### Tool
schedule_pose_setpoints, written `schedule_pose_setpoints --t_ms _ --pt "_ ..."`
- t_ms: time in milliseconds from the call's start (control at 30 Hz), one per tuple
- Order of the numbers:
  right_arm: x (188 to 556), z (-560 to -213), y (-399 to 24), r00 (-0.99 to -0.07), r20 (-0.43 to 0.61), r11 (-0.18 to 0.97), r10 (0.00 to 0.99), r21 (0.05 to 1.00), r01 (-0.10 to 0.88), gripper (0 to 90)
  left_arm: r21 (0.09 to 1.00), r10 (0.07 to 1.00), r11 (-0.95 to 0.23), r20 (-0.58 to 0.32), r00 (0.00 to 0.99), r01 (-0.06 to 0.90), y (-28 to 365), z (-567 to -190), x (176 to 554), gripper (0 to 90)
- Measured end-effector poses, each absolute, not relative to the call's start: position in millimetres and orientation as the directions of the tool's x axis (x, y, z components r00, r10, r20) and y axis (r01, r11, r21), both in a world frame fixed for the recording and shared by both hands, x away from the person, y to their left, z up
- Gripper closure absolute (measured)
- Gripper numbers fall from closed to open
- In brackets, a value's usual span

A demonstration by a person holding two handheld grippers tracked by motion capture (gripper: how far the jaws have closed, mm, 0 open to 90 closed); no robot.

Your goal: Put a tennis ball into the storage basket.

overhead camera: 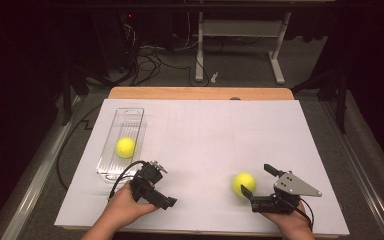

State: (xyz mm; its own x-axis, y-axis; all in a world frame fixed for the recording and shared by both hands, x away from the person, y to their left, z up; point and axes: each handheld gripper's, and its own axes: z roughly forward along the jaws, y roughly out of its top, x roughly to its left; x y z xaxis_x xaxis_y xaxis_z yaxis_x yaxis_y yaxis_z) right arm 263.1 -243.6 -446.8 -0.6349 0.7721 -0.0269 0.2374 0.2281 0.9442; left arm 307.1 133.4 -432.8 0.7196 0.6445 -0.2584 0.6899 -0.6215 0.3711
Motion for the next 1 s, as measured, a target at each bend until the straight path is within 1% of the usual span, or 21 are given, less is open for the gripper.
schedule_pose_setpoints --t_ms 433,1000 --pt "266.8 -450.2 -240.2 -0.639 -0.010 0.264 0.769 0.916 0.302 0.7 0.375 0.646 -0.617 -0.261 0.717 0.692 134.2 -431.4 307.5 0.9" --pt "267.3 -453.5 -240.3 -0.648 -0.004 0.302 0.761 0.887 0.349 0.6 0.379 0.642 -0.616 -0.268 0.719 0.691 134.0 -429.7 307.4 0.9"
